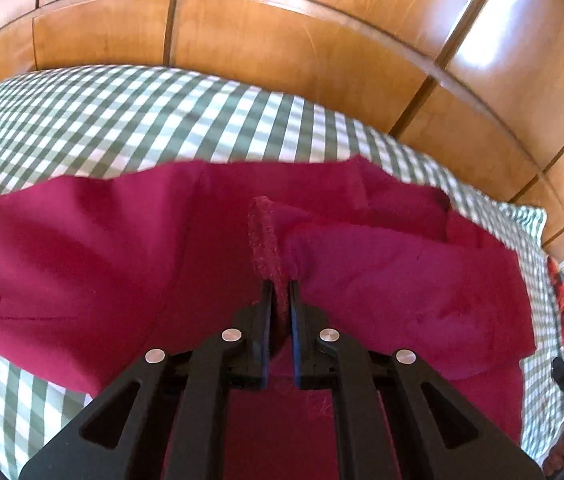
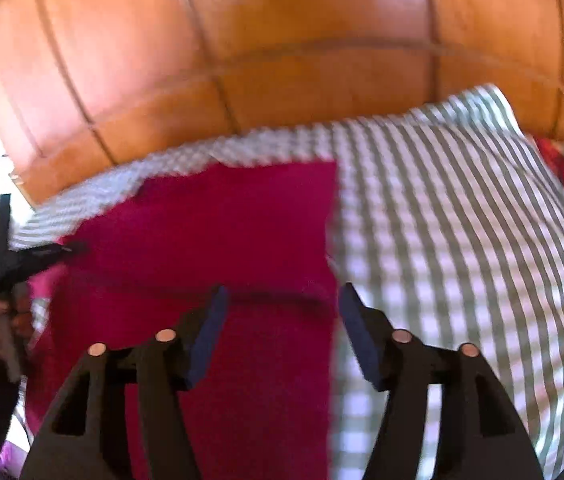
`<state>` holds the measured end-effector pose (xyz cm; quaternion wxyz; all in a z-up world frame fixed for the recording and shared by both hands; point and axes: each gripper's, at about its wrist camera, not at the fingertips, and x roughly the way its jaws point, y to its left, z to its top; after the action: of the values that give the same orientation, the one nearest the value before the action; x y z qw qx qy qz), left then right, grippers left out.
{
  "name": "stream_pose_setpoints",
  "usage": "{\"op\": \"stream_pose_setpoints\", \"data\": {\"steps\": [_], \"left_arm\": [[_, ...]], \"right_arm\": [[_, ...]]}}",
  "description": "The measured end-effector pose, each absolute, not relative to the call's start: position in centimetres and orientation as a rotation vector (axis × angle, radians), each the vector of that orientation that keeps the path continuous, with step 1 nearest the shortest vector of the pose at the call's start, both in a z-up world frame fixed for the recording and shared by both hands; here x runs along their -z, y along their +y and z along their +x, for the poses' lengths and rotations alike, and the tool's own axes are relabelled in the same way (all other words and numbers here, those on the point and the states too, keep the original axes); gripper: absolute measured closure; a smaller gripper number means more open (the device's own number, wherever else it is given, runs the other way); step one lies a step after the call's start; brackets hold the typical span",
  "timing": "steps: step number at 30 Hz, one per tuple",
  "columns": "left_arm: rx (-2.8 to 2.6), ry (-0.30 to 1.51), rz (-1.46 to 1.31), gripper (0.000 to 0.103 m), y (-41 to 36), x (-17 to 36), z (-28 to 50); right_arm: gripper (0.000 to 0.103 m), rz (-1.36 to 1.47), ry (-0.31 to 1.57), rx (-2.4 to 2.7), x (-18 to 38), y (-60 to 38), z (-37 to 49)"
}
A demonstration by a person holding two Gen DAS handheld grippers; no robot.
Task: Fold small clothes
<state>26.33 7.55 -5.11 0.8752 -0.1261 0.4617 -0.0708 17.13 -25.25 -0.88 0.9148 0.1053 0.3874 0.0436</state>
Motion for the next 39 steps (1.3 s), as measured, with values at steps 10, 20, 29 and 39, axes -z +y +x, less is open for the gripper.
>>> {"op": "stream_pose_setpoints", "data": {"steps": [10,20,29,39], "left_arm": [[0.083,1.005,-0.243,0.081,9.4,6.2,26.2],[-0.155,0.856,-0.554,0.074,26.1,5.5,16.7],[-0.438,0.710,-0.917,0.047,41.7,6.2,9.7],[-0.538,0.676,-1.063,0.047,48.0,8.3,12.3]], "right_arm": [[0.034,0.115,0.919,-0.030,8.0,-20.1,23.1],[0.031,0.050,0.857,-0.005,8.5,-19.6,22.2],[0.031,0.053,0.857,-0.007,8.5,-19.3,22.3],[0.030,0.037,0.858,0.003,8.4,-19.2,22.2]]}}
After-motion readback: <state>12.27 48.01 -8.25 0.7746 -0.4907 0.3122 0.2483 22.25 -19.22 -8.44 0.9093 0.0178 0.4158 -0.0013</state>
